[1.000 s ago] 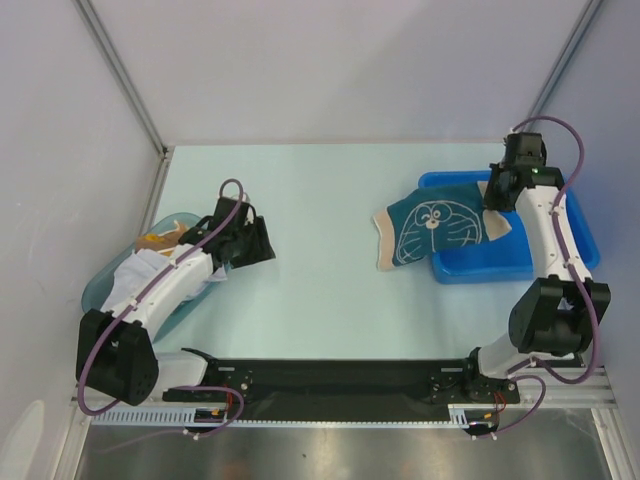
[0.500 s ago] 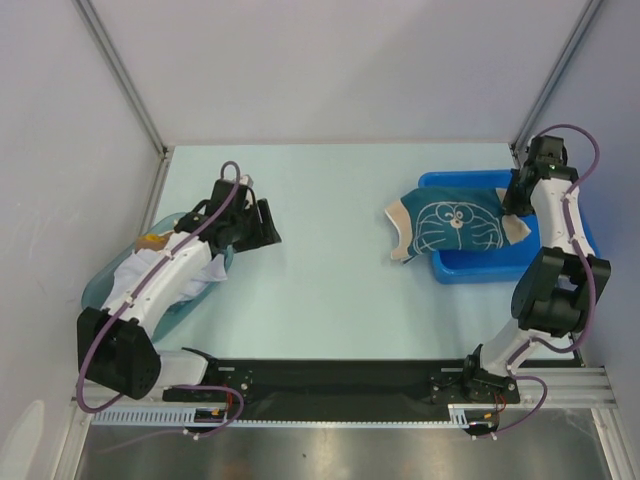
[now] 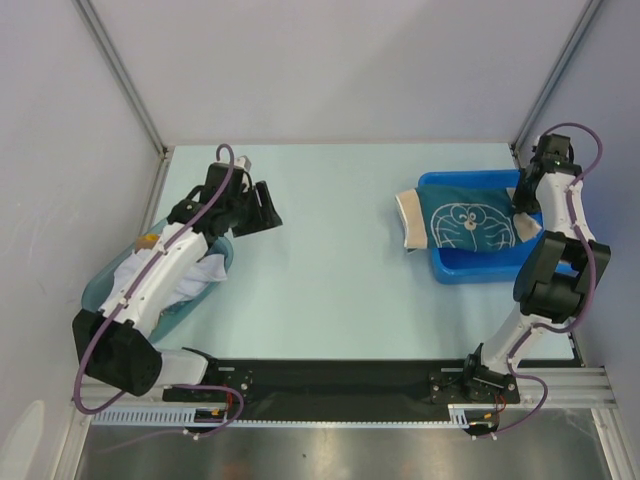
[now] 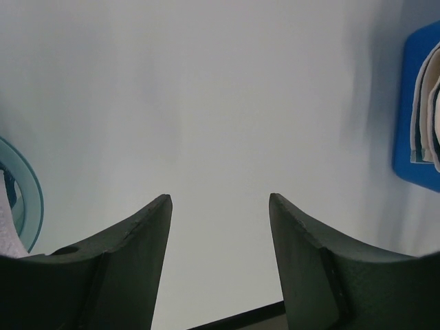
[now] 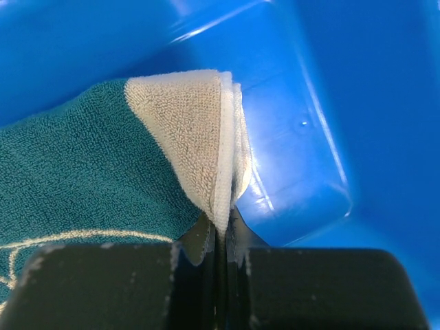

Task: Fold and stack the towels
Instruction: Neatly place the folded towel into the bin

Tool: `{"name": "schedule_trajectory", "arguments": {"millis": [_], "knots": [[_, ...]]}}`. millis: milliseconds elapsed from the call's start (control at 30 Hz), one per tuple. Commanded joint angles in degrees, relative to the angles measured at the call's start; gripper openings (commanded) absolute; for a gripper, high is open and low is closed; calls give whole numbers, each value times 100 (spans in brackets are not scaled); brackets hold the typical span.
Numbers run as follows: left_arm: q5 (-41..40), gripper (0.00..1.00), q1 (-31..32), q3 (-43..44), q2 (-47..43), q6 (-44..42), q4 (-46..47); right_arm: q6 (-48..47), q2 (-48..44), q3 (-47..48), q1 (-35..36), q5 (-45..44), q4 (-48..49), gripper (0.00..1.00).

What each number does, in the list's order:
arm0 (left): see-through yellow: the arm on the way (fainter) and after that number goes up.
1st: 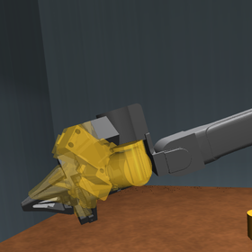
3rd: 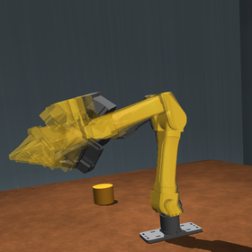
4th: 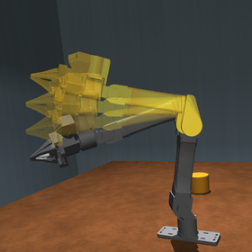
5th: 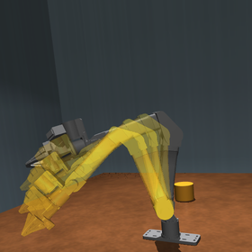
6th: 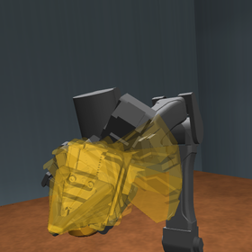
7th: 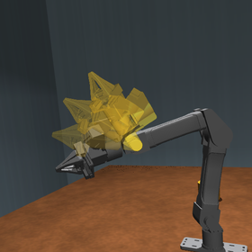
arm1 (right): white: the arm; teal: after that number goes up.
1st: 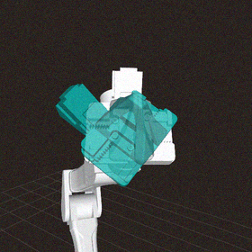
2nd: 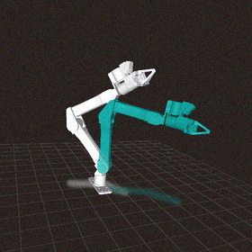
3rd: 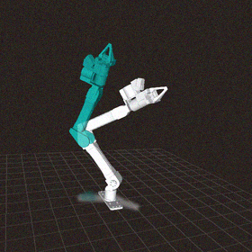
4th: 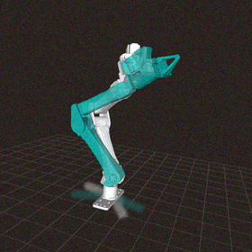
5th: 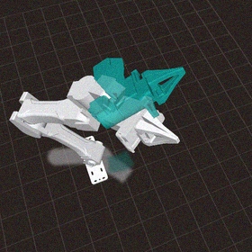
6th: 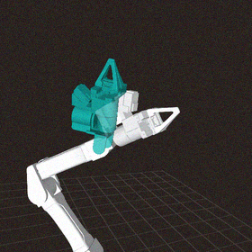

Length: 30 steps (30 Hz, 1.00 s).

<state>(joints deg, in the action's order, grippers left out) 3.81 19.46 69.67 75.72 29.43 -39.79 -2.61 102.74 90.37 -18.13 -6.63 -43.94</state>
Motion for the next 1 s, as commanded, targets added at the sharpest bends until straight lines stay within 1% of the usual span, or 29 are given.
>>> {"name": "schedule_trajectory", "arguments": {"millis": [0, 167, 300, 400, 533, 600, 633, 667, 733, 767, 900, 967], "knots": [[128, 65, -13, 302, 91, -113, -20, -213, 106, 279, -112, -312, 334, 0], [181, 65, -13, 389, 153, -95, 6, -354, 255, 367, -217, -304, 430, 0], [207, 65, -13, 504, 215, -95, 6, -503, 343, 350, -235, -409, 685, 0], [260, 65, -13, 618, 285, -95, -11, -670, 466, 359, -270, -330, 913, 0], [216, 66, -13, 741, 381, -139, -11, -793, 782, 508, -296, -347, 1124, 0], [146, 66, -13, 785, 460, -166, -29, -794, 1028, 639, -323, -549, 1072, 1], [102, 67, -13, 820, 487, -192, -29, -793, 1098, 718, -323, -654, 1020, 3], [67, 67, -13, 846, 513, -209, -37, -785, 1160, 841, -323, -942, 1002, 17], [-82, 67, -13, 882, 566, -253, -55, -785, 1222, 965, -331, -1120, 967, 32], [-126, 67, -13, 908, 575, -262, -55, -785, 1205, 1000, -331, -1269, 1010, 42], [-206, 68, -13, 917, 610, -280, -46, -575, 863, 1141, -297, -1305, 924, 53], [-214, 68, -4, 908, 593, -280, -38, -495, 748, 1211, -235, -1253, 826, 54]]}}
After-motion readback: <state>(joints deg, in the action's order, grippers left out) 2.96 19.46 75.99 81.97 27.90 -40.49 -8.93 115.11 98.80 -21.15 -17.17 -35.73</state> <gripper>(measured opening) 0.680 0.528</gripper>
